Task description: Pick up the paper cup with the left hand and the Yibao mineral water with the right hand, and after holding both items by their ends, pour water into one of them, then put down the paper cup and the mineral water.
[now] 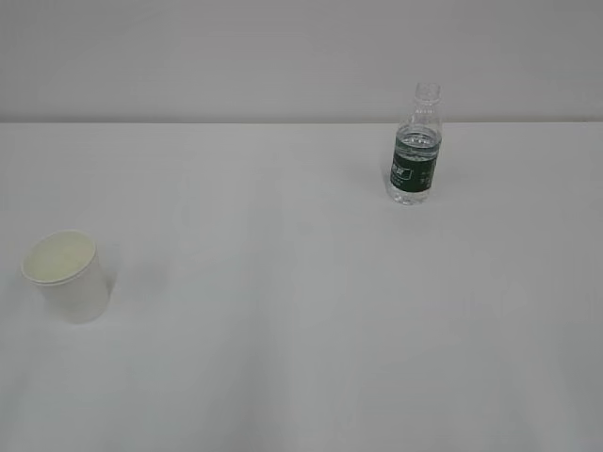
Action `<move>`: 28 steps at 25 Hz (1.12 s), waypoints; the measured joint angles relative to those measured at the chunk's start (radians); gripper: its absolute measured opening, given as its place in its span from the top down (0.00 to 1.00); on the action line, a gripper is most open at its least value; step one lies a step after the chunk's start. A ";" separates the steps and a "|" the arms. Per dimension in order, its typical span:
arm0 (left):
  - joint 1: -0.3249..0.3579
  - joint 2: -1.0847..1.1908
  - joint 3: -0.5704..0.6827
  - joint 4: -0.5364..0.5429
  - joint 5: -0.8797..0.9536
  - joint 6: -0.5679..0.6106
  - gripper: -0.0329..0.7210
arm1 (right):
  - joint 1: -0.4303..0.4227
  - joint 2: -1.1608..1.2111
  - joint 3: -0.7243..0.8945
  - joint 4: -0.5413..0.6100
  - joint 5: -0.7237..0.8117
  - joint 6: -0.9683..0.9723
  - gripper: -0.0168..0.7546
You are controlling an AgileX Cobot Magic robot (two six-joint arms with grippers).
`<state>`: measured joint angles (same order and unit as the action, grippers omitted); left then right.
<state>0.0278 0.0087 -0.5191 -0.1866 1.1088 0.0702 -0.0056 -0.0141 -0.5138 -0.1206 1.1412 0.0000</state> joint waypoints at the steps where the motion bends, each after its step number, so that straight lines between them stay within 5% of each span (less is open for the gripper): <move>1: -0.001 0.000 0.000 0.000 0.000 0.000 0.05 | 0.000 0.000 -0.006 0.000 0.000 0.000 0.18; 28: -0.002 0.033 -0.042 -0.097 -0.174 0.000 0.10 | 0.000 -0.002 -0.081 0.045 -0.143 -0.007 0.18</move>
<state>0.0255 0.0421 -0.5610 -0.2837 0.9343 0.0702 -0.0056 -0.0163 -0.5943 -0.0754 0.9979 -0.0068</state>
